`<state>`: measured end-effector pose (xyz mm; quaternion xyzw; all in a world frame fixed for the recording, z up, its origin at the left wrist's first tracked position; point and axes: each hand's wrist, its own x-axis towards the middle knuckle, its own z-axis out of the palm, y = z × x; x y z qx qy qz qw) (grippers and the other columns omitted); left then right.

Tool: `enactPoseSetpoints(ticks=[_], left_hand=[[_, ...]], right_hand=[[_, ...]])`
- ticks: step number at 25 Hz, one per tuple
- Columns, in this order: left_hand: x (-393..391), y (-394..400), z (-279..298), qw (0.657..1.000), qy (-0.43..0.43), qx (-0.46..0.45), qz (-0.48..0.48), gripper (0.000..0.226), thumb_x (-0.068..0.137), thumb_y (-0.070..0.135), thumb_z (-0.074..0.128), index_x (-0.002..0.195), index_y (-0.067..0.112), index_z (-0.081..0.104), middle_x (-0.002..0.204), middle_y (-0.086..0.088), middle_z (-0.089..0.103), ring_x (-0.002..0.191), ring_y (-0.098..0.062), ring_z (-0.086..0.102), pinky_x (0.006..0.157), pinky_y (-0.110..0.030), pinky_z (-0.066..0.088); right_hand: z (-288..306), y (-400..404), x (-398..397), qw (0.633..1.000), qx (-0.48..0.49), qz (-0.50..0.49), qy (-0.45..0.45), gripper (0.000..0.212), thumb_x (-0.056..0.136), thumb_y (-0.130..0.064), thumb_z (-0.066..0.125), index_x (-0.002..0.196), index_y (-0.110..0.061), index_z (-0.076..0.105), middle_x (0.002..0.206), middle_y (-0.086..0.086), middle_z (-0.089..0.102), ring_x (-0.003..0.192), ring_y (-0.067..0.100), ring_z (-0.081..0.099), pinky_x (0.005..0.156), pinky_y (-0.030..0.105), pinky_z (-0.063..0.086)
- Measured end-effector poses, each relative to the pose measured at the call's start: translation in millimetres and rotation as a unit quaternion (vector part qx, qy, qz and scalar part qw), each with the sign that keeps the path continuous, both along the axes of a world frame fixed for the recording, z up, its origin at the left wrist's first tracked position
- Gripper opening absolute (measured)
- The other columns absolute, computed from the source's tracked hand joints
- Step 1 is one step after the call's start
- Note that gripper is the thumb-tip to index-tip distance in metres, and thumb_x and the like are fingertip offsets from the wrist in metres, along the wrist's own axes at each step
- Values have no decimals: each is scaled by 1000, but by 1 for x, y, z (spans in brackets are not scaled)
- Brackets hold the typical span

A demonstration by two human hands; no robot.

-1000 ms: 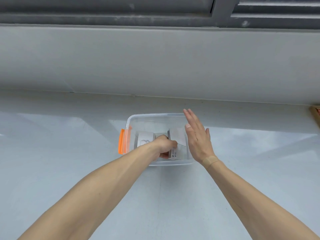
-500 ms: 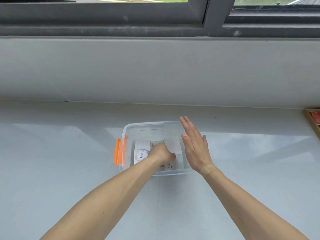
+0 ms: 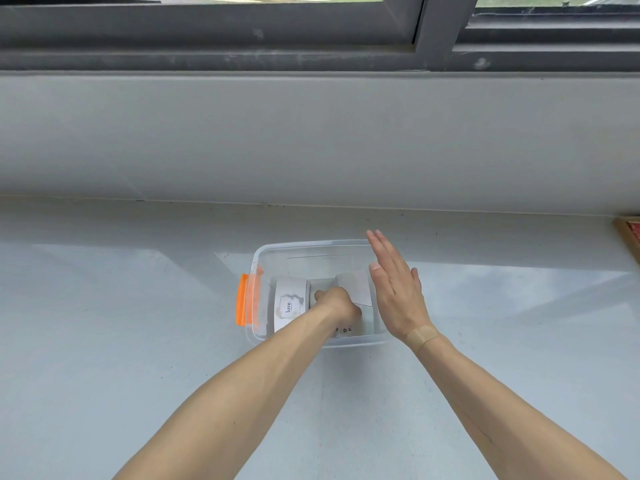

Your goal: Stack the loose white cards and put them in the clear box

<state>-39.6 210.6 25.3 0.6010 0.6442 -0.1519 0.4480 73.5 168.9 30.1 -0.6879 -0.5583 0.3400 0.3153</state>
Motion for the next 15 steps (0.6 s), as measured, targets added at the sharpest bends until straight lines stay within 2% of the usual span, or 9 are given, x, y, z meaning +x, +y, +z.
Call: enactPoseSetpoints(ticks=[2,3,5,6,8,10,12,13,15], left_hand=[[3,0,7,1000,17,-6,-17,17,97,17,41,91,10,55,87,-8,53,103,-28,50,75,-28,43],[3,-1,9,1000,18,-5,-24,16,97,17,41,89,11,54,89,-9,58,104,-28,53,72,-26,40],[1,-2,11,999,8,-8,-33,19,97,16,43,104,9,59,110,-13,67,113,-29,57,76,-27,45],[-1,-2,15,999,3,-5,-31,24,96,17,44,111,7,60,112,-13,67,114,-29,57,81,-30,49],[-5,-3,21,999,-20,2,-29,21,94,17,50,109,8,61,95,-10,66,102,-30,61,81,-33,52],[-9,-4,26,999,-39,2,-14,12,92,19,55,97,10,60,83,-10,61,83,-29,61,70,-32,50],[-16,-2,30,999,-39,23,11,17,90,24,56,80,11,55,73,-8,55,71,-27,54,60,-26,42],[-20,0,31,998,-41,41,21,19,89,26,56,80,10,55,74,-6,55,74,-27,55,62,-25,40],[-30,0,32,995,-54,76,19,28,89,29,56,104,6,61,94,-7,59,98,-31,61,72,-27,41]], right_hand=[[0,1,0,1000,4,-4,3,50,95,-41,17,143,-55,15,156,-28,14,145,3,10,117,53,0],[1,0,0,1000,8,-6,2,50,95,-41,18,143,-54,15,157,-27,15,145,4,10,117,53,2],[2,0,-1,1000,13,-12,-8,51,95,-40,18,144,-53,16,157,-25,17,146,6,10,118,52,5],[4,-1,-1,1000,15,-19,-17,52,94,-40,18,145,-51,17,157,-24,18,146,8,10,119,52,7],[9,-2,-2,999,18,-33,-38,52,94,-40,19,146,-46,20,158,-19,22,147,12,12,118,53,13],[13,-6,-2,997,16,-41,-63,50,97,-41,23,147,-42,22,158,-14,24,146,14,16,116,54,18],[18,-10,0,996,13,-43,-79,47,99,-42,29,146,-41,25,158,-12,24,145,13,19,115,53,22],[21,-12,1,995,10,-43,-87,47,99,-44,31,145,-41,27,159,-11,22,144,12,21,115,53,23],[26,-22,4,992,3,-31,-121,45,97,-45,35,142,-39,36,159,-10,22,143,14,24,113,52,26]])
